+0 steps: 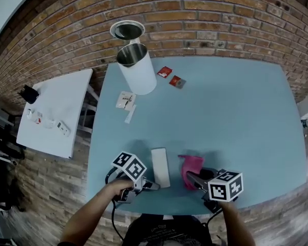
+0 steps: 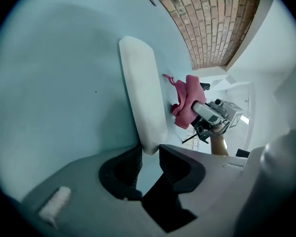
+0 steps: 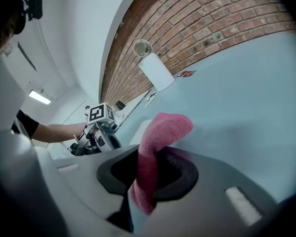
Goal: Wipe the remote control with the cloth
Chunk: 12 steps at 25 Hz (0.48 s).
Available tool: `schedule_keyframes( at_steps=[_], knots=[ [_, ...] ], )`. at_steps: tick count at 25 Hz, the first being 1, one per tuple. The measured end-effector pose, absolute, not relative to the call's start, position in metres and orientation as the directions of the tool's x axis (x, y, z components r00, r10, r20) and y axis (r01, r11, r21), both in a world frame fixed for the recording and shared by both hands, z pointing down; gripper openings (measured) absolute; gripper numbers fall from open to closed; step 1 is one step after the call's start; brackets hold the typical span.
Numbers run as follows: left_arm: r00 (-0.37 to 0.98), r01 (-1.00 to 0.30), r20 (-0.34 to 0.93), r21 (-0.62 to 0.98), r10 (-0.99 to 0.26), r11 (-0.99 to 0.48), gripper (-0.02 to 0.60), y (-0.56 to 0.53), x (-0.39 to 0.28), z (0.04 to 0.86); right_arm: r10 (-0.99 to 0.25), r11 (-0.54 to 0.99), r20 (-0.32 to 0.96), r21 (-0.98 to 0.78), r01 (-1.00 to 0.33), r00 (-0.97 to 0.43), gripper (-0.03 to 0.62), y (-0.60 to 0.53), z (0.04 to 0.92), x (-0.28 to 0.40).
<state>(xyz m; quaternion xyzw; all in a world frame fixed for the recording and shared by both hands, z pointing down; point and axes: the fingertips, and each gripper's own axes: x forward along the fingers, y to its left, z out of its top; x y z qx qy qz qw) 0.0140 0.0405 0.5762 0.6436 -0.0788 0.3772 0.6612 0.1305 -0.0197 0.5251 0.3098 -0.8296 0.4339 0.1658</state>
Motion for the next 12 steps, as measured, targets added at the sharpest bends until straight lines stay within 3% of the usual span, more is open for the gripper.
schedule_keyframes(
  at_steps=[6, 10, 12],
  knots=[
    [0.642, -0.661, 0.717, 0.697, 0.27, -0.279, 0.115, 0.031, 0.005, 0.566, -0.401, 0.439, 0.476, -0.65, -0.62, -0.783, 0.08, -0.019, 0.511, 0.129],
    [0.653, -0.688, 0.756, 0.618, 0.048, -0.381, 0.112, 0.015, 0.006, 0.544, -0.457, 0.464, 0.443, -0.621, -0.631, -0.772, 0.08, -0.02, 0.498, 0.13],
    [0.667, -0.703, 0.737, 0.573, -0.109, -0.422, 0.016, 0.007, 0.009, 0.529, -0.494, 0.474, 0.426, -0.599, -0.645, -0.758, 0.08, -0.019, 0.491, 0.13]
  ],
)
